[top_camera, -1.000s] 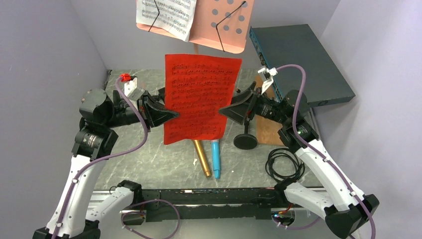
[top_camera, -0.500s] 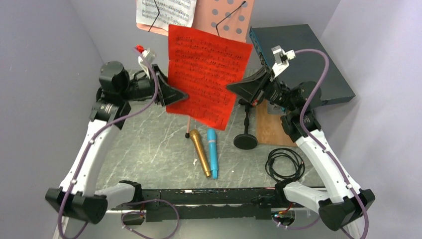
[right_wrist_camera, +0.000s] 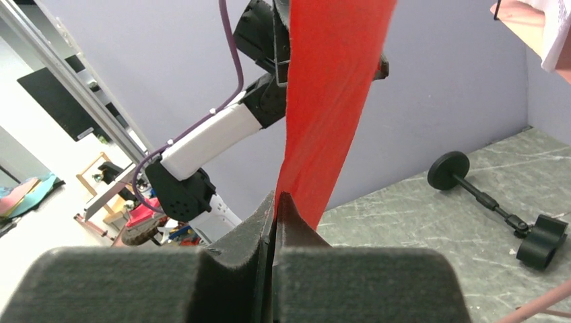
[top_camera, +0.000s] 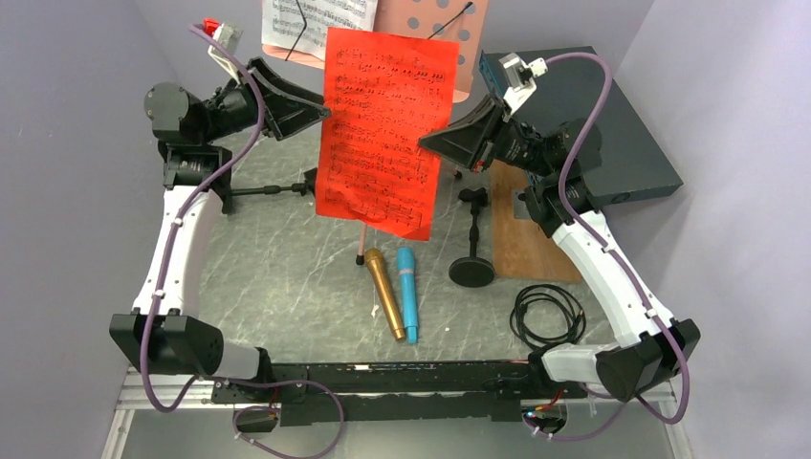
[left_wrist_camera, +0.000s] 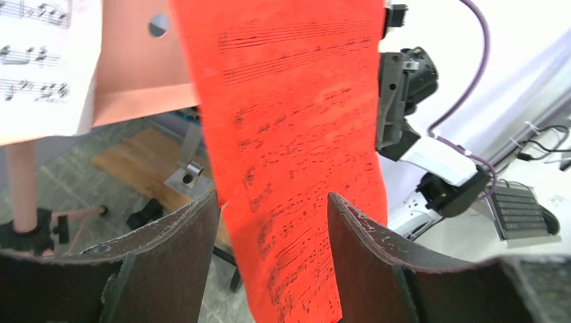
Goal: Set up the instrument practice props
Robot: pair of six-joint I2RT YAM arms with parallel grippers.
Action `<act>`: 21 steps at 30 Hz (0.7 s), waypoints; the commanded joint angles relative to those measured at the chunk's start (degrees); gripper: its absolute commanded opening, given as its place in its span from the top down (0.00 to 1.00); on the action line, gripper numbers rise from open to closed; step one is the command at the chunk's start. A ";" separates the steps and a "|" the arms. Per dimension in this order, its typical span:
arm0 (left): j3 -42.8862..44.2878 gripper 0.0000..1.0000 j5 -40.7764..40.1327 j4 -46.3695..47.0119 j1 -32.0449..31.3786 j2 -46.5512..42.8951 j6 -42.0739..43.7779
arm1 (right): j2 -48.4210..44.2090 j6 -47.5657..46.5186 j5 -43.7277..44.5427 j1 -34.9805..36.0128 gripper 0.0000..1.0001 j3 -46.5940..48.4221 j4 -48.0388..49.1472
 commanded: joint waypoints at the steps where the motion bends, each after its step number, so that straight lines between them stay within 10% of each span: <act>1: 2.18 0.36 3.68 20.84 -0.24 2.27 -14.78 | 0.64 0.72 -1.29 0.03 1.00 5.21 1.80; 21: 7.63 0.36 -0.39 12.79 -3.06 5.56 -11.86 | 2.24 -2.53 -1.89 2.50 1.00 10.49 0.51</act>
